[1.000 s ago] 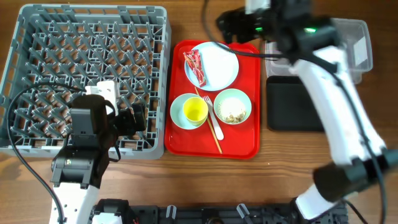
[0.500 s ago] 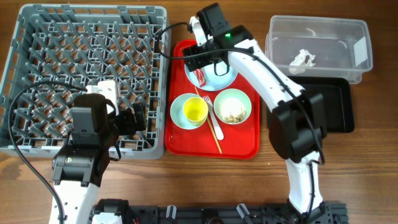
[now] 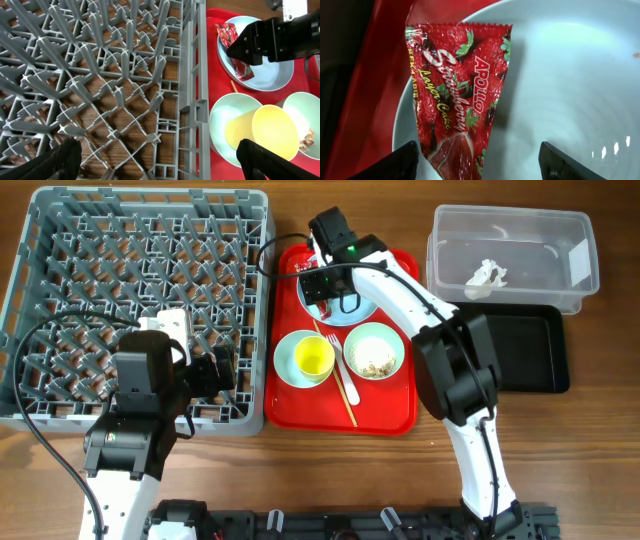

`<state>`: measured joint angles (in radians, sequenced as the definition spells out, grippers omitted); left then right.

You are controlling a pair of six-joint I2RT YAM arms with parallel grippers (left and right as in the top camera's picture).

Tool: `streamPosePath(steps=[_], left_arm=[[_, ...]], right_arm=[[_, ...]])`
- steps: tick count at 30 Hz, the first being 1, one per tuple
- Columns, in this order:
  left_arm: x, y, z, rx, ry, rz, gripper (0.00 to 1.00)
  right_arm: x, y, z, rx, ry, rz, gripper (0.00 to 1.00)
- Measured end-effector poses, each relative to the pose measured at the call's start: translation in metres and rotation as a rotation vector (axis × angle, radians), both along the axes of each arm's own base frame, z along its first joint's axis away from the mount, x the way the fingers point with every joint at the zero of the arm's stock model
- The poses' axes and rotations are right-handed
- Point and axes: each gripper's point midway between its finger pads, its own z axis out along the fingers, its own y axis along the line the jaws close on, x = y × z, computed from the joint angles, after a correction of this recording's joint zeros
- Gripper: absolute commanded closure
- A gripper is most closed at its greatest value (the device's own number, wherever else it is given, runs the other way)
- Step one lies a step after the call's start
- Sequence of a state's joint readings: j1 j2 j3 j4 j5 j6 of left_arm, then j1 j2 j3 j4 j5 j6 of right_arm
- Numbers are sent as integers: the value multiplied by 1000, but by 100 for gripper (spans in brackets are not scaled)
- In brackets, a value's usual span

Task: Sort waste into correct bins and load items into the dishwasher rack
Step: 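Move the right gripper to the plate and grasp the red candy wrapper, then carry the wrapper with the right gripper and release it into the clear bin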

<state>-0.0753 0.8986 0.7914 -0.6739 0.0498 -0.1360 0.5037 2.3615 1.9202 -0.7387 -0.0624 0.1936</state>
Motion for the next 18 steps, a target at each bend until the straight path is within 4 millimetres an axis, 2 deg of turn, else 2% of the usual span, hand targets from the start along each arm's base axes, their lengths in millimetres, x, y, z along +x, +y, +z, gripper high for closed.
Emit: streamPosePath(steps=[4, 12, 16, 18], left_arm=[[0, 0, 0, 0, 0, 0, 0], [0, 0, 0, 0, 0, 0, 0], [0, 0, 0, 0, 0, 0, 0], [0, 0, 0, 0, 0, 0, 0]], right_arm=[[-1, -2, -4, -16, 5, -26, 33], [-4, -7, -9, -34, 27, -57, 70], [-6, -8, -10, -37, 36, -62, 95], [-8, -9, -11, -44, 46, -61, 96]])
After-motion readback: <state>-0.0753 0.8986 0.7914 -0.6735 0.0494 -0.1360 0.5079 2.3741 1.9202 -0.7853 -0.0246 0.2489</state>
